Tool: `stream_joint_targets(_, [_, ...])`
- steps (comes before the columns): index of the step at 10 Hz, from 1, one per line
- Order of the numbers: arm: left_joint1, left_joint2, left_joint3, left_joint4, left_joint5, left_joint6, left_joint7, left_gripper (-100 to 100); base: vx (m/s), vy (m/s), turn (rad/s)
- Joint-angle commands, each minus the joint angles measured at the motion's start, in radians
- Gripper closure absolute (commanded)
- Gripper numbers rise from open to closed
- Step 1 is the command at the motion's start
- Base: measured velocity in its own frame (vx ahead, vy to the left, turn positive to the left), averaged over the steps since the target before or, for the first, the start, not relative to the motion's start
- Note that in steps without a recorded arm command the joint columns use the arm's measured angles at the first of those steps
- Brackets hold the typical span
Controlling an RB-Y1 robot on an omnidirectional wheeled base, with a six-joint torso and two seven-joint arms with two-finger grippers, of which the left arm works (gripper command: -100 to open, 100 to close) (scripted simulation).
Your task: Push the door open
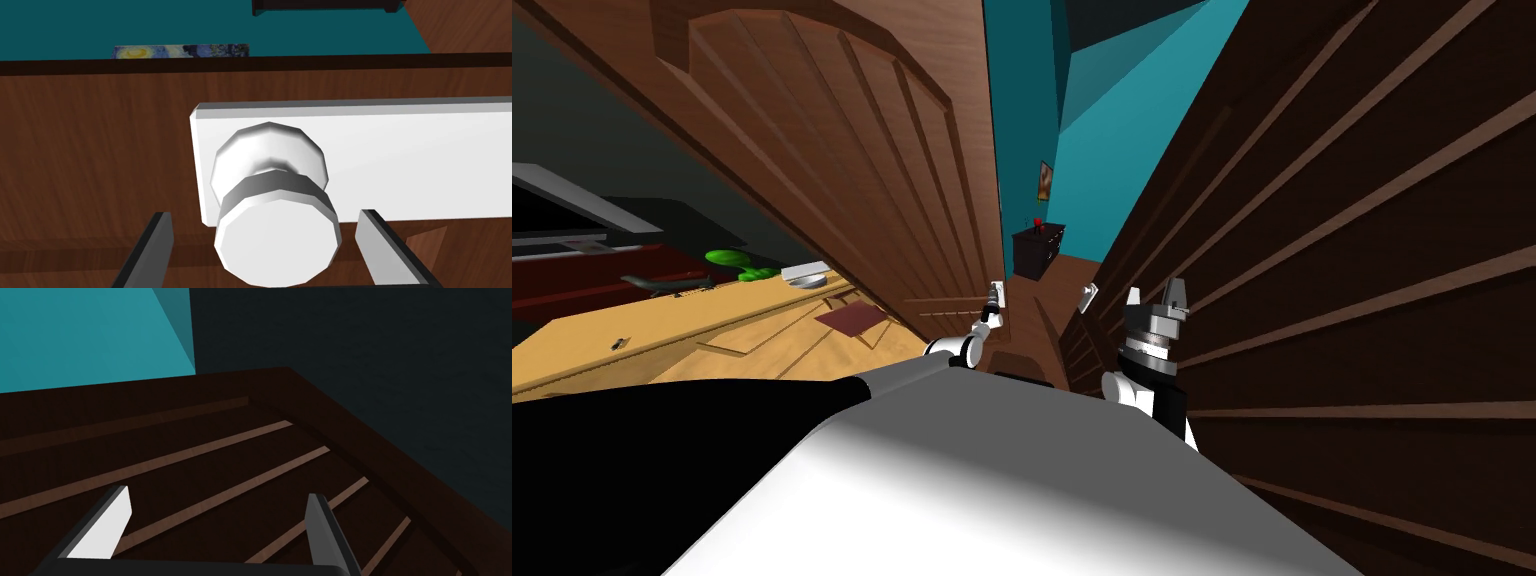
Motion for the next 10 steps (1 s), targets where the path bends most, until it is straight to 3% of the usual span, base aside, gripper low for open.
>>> stream_joint_targets(1, [0.000,0.001,0.000,0.002,0.000,-0.002,0.000,100,-0.012,-0.005,0.007])
stream_joint_targets(6, [0.000,0.001,0.000,0.002,0.000,-0.002,0.000,100,-0.019,-0.004,0.001])
stream_joint_targets(7, [-0.001,0.018,0.020,0.006,0.009,-0.007,-0.022,100,0.113,0.018,0.046])
stream_joint_targets(10, [-0.001,0.018,0.020,0.032,0.009,-0.007,-0.022,100,0.090,0.006,0.014])
